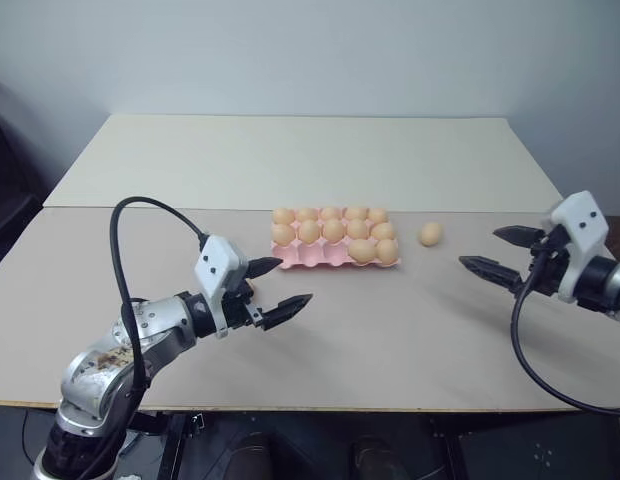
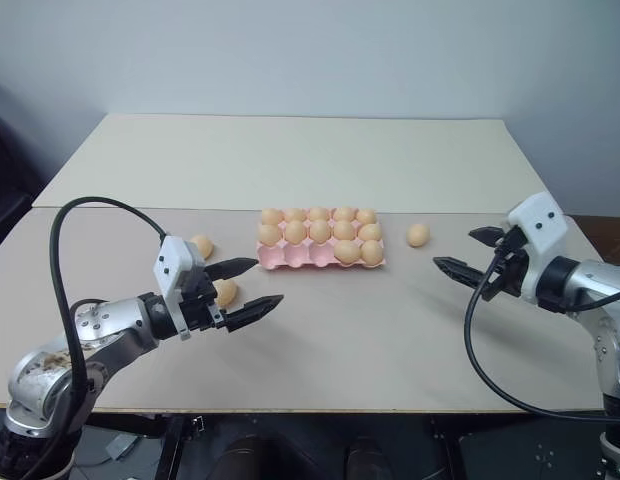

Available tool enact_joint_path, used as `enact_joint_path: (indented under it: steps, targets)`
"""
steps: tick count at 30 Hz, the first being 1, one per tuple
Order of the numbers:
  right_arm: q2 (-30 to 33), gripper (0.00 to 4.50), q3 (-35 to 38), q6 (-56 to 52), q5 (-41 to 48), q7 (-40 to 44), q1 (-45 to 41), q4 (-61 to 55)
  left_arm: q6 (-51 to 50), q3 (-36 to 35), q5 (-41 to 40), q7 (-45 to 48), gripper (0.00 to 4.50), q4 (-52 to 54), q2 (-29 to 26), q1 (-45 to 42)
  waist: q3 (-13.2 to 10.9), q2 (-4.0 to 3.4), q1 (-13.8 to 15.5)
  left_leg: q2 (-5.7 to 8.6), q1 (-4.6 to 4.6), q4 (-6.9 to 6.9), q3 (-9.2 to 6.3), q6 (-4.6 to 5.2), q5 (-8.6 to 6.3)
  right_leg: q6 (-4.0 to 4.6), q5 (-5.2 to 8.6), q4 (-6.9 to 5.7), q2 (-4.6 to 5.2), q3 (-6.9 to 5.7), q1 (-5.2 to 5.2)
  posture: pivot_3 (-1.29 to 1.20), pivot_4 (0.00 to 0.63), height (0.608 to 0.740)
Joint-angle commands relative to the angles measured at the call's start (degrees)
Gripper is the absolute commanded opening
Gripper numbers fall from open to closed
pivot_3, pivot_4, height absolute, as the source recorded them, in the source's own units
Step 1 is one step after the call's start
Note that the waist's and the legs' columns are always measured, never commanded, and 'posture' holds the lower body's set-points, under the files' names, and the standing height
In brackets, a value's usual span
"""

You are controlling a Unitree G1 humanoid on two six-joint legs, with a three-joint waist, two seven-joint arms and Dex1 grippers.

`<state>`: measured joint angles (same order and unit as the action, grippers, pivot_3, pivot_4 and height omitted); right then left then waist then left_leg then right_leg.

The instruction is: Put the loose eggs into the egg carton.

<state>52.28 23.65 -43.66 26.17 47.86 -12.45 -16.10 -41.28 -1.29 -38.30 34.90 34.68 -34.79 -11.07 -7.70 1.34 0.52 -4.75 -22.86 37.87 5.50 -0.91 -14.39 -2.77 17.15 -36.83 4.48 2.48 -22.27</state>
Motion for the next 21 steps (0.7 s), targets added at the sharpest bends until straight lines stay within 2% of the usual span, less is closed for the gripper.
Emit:
enact_joint_path:
  steps: [1, 8, 13, 21]
  targets:
    - [1.83, 4.48, 5.03, -1.33, 1.29, -1.04, 1.14, -1.82, 1.75, 1.12, 0.88, 1.81, 4.43, -0.58, -0.07, -0.91, 0.0, 0.0, 0.08, 0.0, 0.0, 0.0, 0.0, 0.0, 0.0, 0.0, 0.0, 0.0, 0.0, 0.0, 0.0, 0.0, 0.15, 0.74]
    - [1.38, 4.48, 8.68, -5.32, 2.86, -4.49, 2.15, -3.79, 1.92, 2.76, 1.14, 3.43, 4.43, -1.96, 0.5, -2.95, 0.0, 0.0, 0.06, 0.0, 0.05, 0.01, -0.01, -0.02, 0.01, 0.0, 0.0, -0.06, -0.01, 0.01, 0.02, 0.0, 0.15, 0.74]
    - [0.87, 4.48, 3.41, -8.52, 0.64, -11.54, -1.8, -3.69, 2.67, 3.42, 1.6, 4.55, 4.43, -1.96, 1.03, -3.04, 0.0, 0.0, -0.07, 0.0, 0.03, 0.0, -0.01, -0.01, 0.01, 0.0, 0.0, -0.05, -0.01, 0.01, 0.01, 0.0, 0.15, 0.74]
    - [-9.89, 4.48, -8.25, -15.71, -4.24, -27.01, -20.24, 4.15, 2.29, 3.54, 2.03, 3.74, 4.43, -1.52, 2.05, -3.04, 0.0, -0.01, -0.68, -0.01, 0.0, 0.0, -0.03, -0.03, 0.02, 0.0, 0.0, -0.1, -0.03, 0.03, -0.05, 0.0, 0.15, 0.74]
